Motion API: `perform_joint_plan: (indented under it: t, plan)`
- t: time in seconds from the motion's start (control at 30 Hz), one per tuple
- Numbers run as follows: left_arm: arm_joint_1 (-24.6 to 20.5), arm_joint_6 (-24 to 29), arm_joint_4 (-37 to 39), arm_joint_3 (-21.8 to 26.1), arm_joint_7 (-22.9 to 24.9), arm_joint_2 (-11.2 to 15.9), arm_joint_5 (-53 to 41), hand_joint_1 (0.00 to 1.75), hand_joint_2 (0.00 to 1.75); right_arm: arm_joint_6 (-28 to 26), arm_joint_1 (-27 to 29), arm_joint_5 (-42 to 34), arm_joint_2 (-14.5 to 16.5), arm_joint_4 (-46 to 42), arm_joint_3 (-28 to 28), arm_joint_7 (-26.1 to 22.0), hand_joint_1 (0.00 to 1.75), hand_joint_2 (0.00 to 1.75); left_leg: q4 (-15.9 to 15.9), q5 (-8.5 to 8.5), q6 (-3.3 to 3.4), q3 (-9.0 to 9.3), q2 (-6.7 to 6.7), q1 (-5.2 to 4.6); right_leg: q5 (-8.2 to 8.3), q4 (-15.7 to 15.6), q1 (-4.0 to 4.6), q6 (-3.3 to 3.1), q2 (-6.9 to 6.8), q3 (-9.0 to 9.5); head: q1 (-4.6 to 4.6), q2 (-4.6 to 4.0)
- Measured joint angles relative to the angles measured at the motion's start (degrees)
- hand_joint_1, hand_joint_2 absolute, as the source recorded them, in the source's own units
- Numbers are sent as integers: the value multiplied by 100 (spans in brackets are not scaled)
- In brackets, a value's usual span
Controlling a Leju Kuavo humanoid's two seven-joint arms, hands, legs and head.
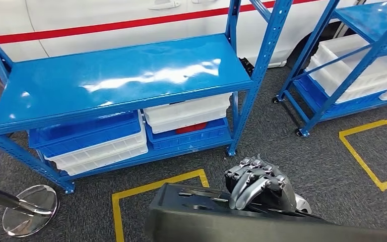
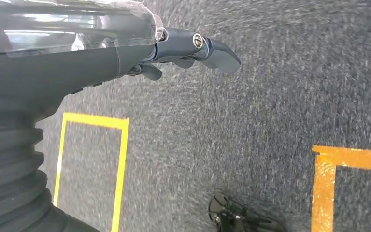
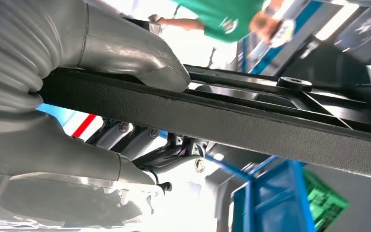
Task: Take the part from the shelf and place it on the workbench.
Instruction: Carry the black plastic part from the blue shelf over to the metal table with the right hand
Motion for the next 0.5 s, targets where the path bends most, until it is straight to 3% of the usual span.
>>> perform_joint_plan:
  t: [0.07, 0.13, 0.17, 0.27, 0.33, 0.43, 0.47, 0.5]
  plan:
    - [-9, -61, 1, -40, -20, -4, -58, 0, 175, -317, 17, 114, 2, -2, 153, 1, 173, 175, 37, -12, -21, -15, 124, 0, 308, -600, -13, 1, -107, 389, 0, 0]
    - [-27, -138, 2, -92, -45, -9, -95, 0, 175, -528, 12, 167, -2, -2, 272, 0, 173, 175, 85, -42, -73, -19, 213, -22, 529, -1363, 9, -61, -292, 829, 0, 0]
    - [-37, -175, 2, -110, -62, -9, -103, 0, 175, -583, 12, 178, -7, -2, 314, 0, 173, 175, 102, -52, -107, -18, 245, -36, 559, -1549, 23, -101, -339, 924, -1, 0]
    - [-64, -263, 3, -125, -108, -19, -92, 0, 175, -691, 4, 158, -30, 1, 429, 0, 173, 175, 106, -62, -221, -9, 329, -35, 592, -1618, 40, -219, -221, 907, -1, 0]
    - [-73, -296, 4, -125, -125, -28, -67, 0, 175, -740, -27, 95, -50, 13, 515, 0, 173, 175, 298, -229, -282, -84, 193, -10, 643, -1649, 20, -297, -131, 886, -1, 0]
    - [-55, -312, 4, -123, -128, -33, -27, 0, 175, -764, -66, 30, -71, 64, 627, 1, 173, 175, 1355, -810, -327, -535, -107, 4, 689, -1656, 20, -359, 14, 838, -1, 0]
    - [-47, -309, 4, -122, -117, -34, -14, 0, 175, -764, -68, 13, -79, 94, 660, 1, 173, 175, 1662, -909, -329, -671, -136, 4, 696, -1651, 27, -363, 74, 826, 0, 0]
    - [-41, -303, 5, -121, -99, -37, 2, 0, 175, -762, -70, -5, -87, 129, 693, 2, 173, 175, 1767, -888, -323, -716, -147, 4, 702, -1644, 32, -364, 135, 818, 0, 0]
